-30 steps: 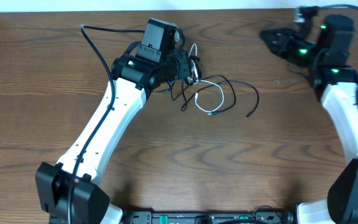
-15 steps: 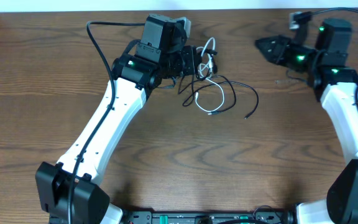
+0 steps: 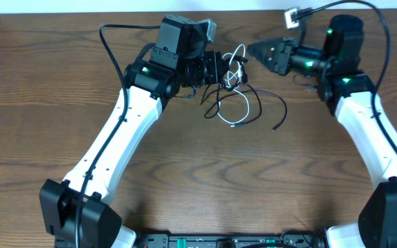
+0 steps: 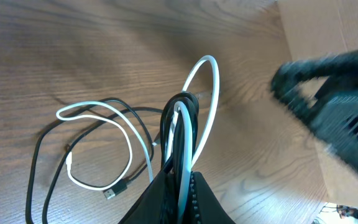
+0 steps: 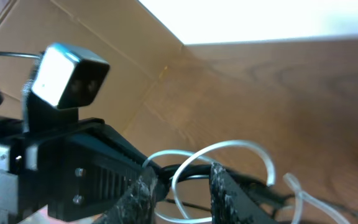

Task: Untangle cables
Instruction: 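Move the right gripper back toward the bundle held by the left gripper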

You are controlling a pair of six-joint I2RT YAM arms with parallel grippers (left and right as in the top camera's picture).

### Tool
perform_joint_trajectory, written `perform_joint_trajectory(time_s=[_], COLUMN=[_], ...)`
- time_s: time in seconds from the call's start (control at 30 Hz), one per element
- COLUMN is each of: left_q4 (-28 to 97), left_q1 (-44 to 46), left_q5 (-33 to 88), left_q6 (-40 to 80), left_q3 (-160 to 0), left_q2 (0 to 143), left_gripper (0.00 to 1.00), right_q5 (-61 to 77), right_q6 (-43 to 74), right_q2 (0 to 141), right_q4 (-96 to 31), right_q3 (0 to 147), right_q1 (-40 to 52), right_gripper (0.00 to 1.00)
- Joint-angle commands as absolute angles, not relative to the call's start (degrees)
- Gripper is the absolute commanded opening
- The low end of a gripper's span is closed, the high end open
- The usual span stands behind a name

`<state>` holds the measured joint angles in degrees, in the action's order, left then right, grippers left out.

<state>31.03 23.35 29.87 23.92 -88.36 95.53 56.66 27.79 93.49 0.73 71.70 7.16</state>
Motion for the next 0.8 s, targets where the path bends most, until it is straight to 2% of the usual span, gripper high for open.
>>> perform_joint_trajectory(time_s=[0.0,0.47,0.77], left_q4=[30.7,30.8,30.7], left_q1=[23.2,23.3,25.8], left_q5=[30.9,31.2,31.1], left_q6=[23.4,23.4,23.1], left_q3=[-88.3,-88.3,-88.3], left_q2=[95.5,95.5,95.5], left_gripper=[0.08,0.07,0.08], right_q5=[49.6,44.0,43.3], right_q6=[32.3,35.9,36.2], right_q2=[92.2,92.3,93.3], right_q4=[-2.6,-2.1,-1.9], right_q3=[71.9,71.9,71.9], right_q1=[10.0,12.1,12.1], right_gripper=[0.25,0.31,0.31])
